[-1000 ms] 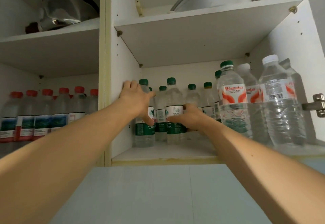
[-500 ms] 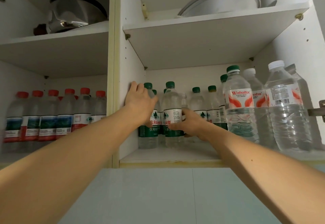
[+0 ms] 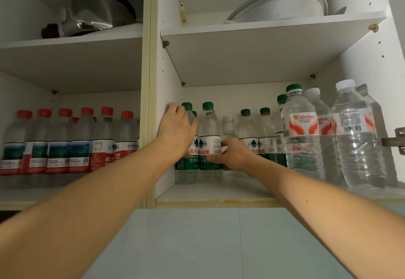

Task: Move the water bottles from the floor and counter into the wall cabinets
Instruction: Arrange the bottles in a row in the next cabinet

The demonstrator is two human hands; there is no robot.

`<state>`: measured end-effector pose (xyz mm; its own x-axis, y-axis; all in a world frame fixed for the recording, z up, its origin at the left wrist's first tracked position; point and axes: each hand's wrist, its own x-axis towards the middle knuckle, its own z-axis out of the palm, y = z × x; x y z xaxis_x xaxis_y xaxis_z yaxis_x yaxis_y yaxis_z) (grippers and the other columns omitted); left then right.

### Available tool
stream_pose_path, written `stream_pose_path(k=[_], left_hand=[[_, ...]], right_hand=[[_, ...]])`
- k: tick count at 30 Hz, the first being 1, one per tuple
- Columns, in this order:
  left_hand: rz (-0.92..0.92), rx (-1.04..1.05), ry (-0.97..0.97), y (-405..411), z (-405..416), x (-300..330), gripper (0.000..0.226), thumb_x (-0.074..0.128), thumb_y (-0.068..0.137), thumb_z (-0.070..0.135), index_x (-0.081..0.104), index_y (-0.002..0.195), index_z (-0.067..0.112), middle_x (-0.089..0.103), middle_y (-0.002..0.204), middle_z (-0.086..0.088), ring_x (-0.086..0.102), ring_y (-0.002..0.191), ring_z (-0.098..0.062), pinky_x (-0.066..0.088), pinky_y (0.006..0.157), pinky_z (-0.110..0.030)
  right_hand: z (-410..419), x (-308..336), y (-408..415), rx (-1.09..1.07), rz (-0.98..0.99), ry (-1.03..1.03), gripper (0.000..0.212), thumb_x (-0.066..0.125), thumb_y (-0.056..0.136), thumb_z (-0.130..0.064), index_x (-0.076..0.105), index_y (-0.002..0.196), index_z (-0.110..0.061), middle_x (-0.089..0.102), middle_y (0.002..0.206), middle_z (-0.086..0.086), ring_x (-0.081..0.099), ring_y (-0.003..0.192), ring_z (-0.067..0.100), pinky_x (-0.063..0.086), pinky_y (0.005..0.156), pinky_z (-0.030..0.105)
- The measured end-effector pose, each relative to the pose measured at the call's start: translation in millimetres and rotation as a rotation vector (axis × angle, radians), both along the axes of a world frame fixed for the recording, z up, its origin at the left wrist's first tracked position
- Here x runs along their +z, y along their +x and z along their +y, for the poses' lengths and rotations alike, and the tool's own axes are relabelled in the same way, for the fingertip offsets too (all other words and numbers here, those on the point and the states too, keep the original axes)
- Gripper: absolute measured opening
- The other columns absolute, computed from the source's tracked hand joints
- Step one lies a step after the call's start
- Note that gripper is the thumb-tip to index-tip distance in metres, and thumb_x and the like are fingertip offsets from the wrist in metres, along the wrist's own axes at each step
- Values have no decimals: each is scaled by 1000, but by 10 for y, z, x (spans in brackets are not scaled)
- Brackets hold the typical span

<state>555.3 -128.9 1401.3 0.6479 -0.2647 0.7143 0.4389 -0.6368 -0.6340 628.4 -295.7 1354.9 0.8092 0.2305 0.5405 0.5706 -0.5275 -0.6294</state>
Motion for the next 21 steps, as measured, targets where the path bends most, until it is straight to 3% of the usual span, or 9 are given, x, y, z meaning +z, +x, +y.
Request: stream_pose_path(k=[4,8,11,14,18,21], left_hand=[[2,-4,-5,-27,-16,-8,116,66,74,77,20,156,10,46,146,-19,40,133,-36,25,111,-52],[10,-67,-20,-122,-49,-4,101,66,78,72,33,150,10,51,141,-16,45,128,-34,31,108,-50],[-25,-277,-87,-231,-76,21,78,64,83,67,48,137,14,59,130,-11,52,120,-30,41,101,-47],[-46,-590,-276,-280,-155,41,51,64,91,51,56,126,14,63,118,-9,57,109,-28,49,93,-45],[-30,-1000,-674,-286,-414,19,46,64,94,46,56,127,14,63,119,-6,59,106,-25,53,88,-43],[77,-1191,-874,-267,-722,-43,49,66,93,44,54,129,14,60,114,-3,59,101,-21,55,89,-42]], right_hand=[[16,-18,-61,-36,-12,-31,36,80,85,-30,66,117,-21,74,99,-1,73,88,17,63,80,38],[-16,-19,-246,-108,-40,-54,50,80,85,-35,62,126,-13,71,97,-3,68,81,12,56,66,26],[-135,-6,-457,-230,-170,-12,56,75,89,-36,56,134,-9,70,115,6,68,97,18,56,78,29],[-332,9,-776,-287,-430,-32,32,66,94,-23,66,123,-10,71,111,4,64,86,8,51,70,11],[-671,26,-1210,-429,-827,43,21,62,90,-12,66,111,-14,62,101,-3,59,89,13,53,77,30],[-952,2,-1362,-582,-833,157,34,63,89,-11,56,122,-16,54,119,-1,54,109,18,49,86,33]])
